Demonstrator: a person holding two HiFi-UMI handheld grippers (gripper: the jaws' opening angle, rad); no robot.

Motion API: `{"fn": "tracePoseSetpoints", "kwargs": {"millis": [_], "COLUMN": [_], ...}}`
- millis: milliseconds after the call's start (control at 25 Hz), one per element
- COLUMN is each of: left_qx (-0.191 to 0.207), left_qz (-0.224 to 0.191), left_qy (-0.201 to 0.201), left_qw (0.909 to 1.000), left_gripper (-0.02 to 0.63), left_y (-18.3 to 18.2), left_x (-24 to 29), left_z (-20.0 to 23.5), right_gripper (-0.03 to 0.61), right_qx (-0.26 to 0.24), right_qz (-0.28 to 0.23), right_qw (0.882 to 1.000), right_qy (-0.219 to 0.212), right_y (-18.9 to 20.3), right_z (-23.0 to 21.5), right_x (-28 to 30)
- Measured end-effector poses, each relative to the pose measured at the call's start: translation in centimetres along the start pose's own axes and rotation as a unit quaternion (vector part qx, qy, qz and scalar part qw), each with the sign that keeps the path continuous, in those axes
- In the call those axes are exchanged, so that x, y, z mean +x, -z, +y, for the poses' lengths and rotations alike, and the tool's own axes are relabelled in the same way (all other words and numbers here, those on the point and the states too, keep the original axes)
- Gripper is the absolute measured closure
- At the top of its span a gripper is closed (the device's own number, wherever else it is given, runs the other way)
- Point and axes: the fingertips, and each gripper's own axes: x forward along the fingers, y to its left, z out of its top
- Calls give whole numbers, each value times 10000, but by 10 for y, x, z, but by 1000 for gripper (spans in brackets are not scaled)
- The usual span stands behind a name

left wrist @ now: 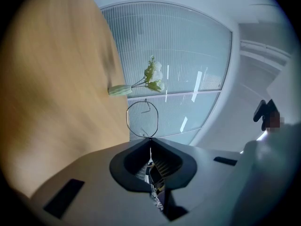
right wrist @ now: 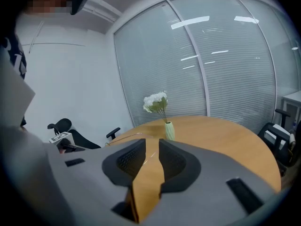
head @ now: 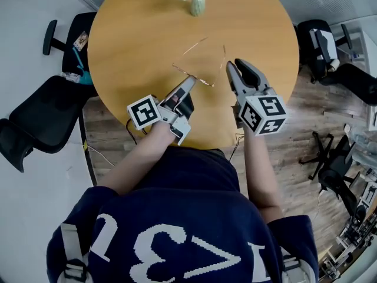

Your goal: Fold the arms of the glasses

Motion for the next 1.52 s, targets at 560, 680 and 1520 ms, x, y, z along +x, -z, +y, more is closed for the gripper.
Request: {"fn": "tracePoseSetpoints", "kwargs": {"millis": [560, 680, 1520], "left_qx": [20, 6, 77], "left_qz": [258, 321, 598], "left_qy": [287, 326, 494], "left_qw": [9993, 9990, 9970], "left_gripper": [594, 594, 594], "left_y": [11, 16, 27], "left_x": [-10, -12, -15], "left_z": [-24, -26, -38], "right_gripper": [535, 537, 537], "right_qx": [488, 477, 748], "right_qz": [402, 412, 469], "right_qw": [9970, 9959, 9729], "right_qy": [-436, -648, -2136], "right_y": [18, 18, 2], "right_z": [21, 32, 79], "right_x": [11, 10, 3]}}
